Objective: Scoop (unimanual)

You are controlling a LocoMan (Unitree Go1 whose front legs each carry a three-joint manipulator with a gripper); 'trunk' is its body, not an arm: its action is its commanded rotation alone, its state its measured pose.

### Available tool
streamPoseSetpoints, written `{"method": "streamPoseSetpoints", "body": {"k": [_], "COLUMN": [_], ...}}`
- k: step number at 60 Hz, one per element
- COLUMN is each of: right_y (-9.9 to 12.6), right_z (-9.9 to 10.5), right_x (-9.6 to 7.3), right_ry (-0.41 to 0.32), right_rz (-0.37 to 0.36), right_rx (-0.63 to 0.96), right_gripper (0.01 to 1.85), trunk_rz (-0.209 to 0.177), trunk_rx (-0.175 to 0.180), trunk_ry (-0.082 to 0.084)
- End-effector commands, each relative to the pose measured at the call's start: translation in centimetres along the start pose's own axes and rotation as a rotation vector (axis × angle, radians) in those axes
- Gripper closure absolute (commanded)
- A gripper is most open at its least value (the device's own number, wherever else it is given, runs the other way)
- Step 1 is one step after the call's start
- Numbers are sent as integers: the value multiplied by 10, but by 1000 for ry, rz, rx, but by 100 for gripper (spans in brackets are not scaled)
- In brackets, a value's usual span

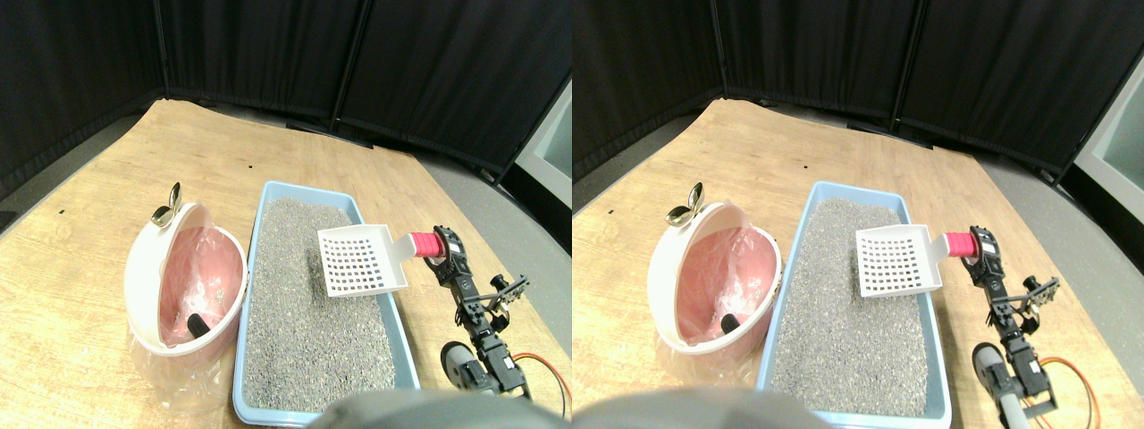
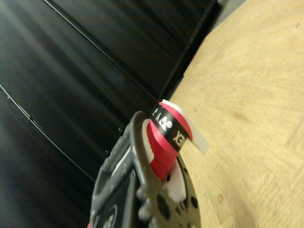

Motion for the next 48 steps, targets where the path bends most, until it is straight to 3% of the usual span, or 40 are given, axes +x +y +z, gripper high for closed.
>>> {"method": "streamPoseSetpoints", "body": {"k": [1,14,31,48], "right_y": [9,15,4,1], "right_z": [0,-13,-29,-45], "right_x": [-2,-4,4,10], "right_ry": [-37,-12,20,116], "right_rz": [12,-17,-80,-100], "right_rx": [36,64,84,84], "right_gripper": [180,180,180,180], "trunk_rz": [4,12,21,42], "trunk_rx": [-19,-25,-33,-50], "trunk_ry": [3,7,12,21]}}
